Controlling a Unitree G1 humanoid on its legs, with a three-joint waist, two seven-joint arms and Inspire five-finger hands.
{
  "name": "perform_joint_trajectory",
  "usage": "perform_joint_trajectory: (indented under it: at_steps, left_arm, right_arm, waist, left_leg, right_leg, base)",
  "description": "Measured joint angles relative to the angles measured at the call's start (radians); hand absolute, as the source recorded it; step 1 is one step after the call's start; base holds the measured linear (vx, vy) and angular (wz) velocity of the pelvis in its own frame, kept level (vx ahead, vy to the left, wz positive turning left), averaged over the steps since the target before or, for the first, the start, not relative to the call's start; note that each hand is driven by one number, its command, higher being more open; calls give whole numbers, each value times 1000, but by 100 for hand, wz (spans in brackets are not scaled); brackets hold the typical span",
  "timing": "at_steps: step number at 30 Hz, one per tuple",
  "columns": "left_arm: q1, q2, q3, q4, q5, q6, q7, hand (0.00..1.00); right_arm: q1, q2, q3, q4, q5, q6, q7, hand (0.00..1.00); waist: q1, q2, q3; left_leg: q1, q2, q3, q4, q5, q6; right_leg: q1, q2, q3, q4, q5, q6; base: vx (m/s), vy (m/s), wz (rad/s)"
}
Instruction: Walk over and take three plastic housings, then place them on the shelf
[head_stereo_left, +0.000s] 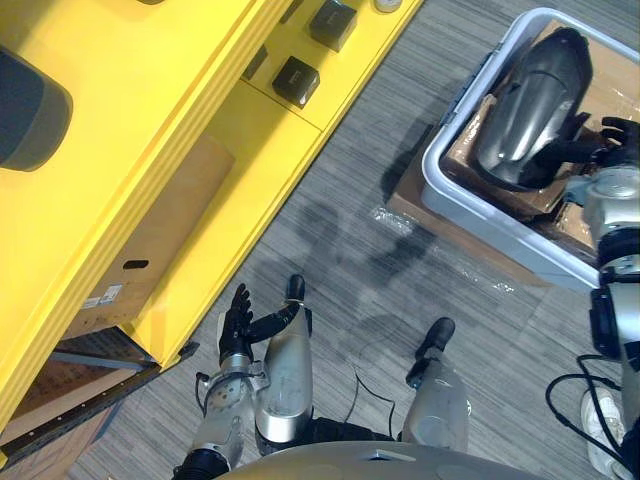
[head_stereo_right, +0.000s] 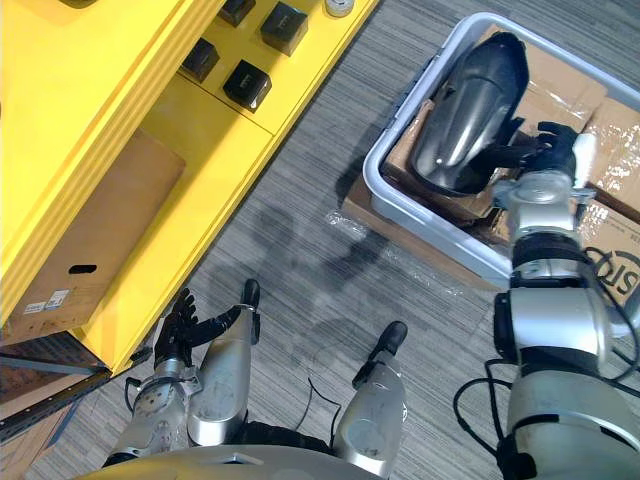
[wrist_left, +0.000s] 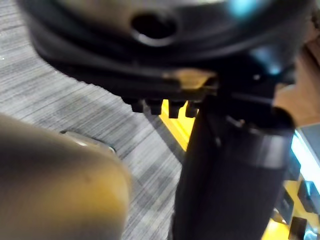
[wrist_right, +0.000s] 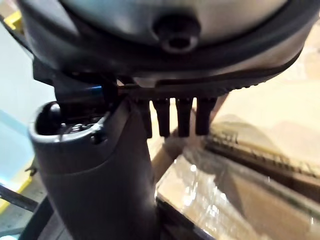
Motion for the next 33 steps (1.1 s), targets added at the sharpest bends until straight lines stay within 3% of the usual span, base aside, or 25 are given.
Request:
perform_joint_trajectory:
  at_steps: [13, 17, 23, 26, 31, 33]
  left_arm:
    - [23, 6, 5, -6, 1, 0, -1, 100]
    - [84, 16, 61, -114, 17, -2, -1, 100]
    - [107, 46, 168, -310, -25, -29, -28, 100]
    - [109, 46, 204, -432, -81, -41, -79, 100]
    - [118, 45, 205, -584, -143, -11, -173, 100]
    - [117, 43, 186, -655, -224, 51, -226, 100]
  right_arm:
    - [-38, -10, 44, 21, -261, 133, 46, 0]
    - [-15, -10, -5, 46, -262, 153, 15, 0]
    - [113, -10, -84, -175, -322, 101, -140, 0]
    - [181, -10, -113, -323, -383, 36, -225, 0]
    - [337, 42, -131, -533, -460, -57, -311, 0]
    - [402, 59, -131, -635, -519, -123, -335, 0]
  waist:
    - [-14, -3, 1]
    - [-26, -23, 4]
    - [-51, -71, 2]
    - [-53, -101, -30]
    - [-54, -161, -166]
    - [-59, -170, -208]
  left_leg:
    - [80, 0, 8, -79, 32, -8]
    - [143, 4, 22, -122, 41, -12]
    - [241, 9, 39, -195, 67, -20]
    - [284, 9, 54, -245, 87, -22]
    - [349, 18, 66, -333, 108, -36]
    - [400, 18, 82, -371, 112, -39]
  right_leg:
    - [39, 0, -3, 7, -8, -12]
    - [79, 3, -6, 0, -10, -17]
    - [159, 14, -12, -44, -11, -17]
    - [189, 18, -16, -77, -11, -17]
    - [231, 35, -30, -120, -9, -17]
    - [259, 34, -37, -126, -9, -17]
  base:
    - [5, -2, 0]
    - [35, -20, -5]
    - [12, -19, -4]
    - [21, -39, -6]
    - [86, -26, -1]
    - [119, 8, -8]
